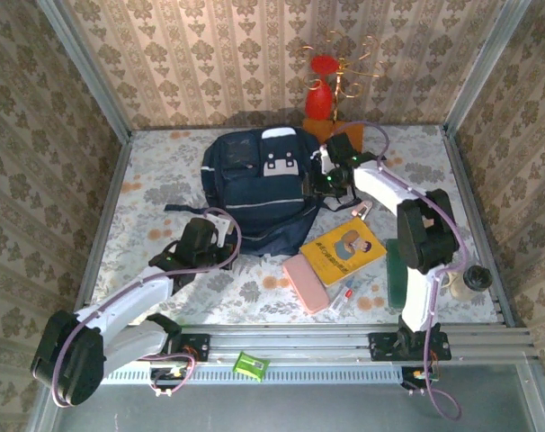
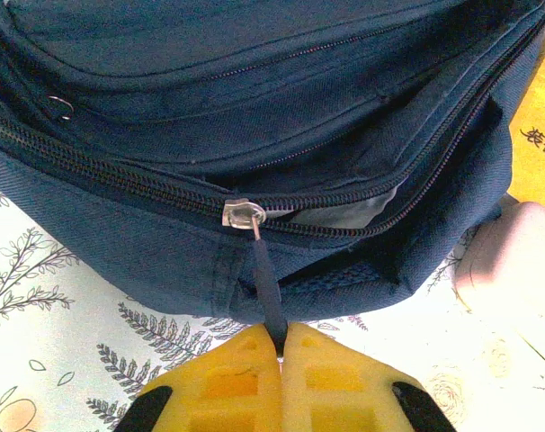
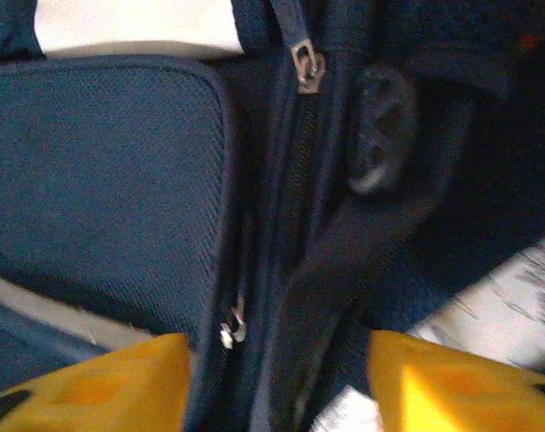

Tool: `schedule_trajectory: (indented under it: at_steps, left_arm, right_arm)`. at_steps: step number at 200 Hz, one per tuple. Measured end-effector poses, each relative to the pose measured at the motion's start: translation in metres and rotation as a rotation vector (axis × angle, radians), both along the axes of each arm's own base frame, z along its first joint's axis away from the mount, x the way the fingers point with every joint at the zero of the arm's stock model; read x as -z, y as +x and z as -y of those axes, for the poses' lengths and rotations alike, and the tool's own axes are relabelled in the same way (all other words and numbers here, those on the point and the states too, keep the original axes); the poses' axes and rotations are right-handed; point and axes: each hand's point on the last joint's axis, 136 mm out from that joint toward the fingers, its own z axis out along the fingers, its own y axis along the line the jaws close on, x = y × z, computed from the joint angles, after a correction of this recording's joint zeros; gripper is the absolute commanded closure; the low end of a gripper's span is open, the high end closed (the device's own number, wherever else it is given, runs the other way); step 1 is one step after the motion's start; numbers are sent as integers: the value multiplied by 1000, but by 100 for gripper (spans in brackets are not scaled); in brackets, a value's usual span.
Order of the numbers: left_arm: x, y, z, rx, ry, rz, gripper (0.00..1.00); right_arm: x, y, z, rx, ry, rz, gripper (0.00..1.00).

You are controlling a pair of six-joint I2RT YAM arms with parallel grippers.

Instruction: Pack the student bag

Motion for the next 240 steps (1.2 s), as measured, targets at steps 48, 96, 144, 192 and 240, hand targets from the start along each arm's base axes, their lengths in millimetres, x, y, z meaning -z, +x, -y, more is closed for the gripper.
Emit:
schedule_trajectory:
  at_steps: [48,96,144,192,240]
  left_arm:
    - [0,0,0,3,0,-1,100]
    - [1,-1,-1,-2,11,-1,100]
    - [-8,3,-19,-73,30,36,100]
    - [-9,9,-35,-132,27,46,100]
    - [-8,15,-41,-159,27,47,100]
  right_arm:
    - [-10,-51,-13,44,42,56,9]
    - [28,-60,-69,42,128,-3,44]
    - [36,-53,-51,76,81,-6,83]
    - [29,-54,-44,-35,40,12,95]
    - [17,-50,-31,-107,42,8,97]
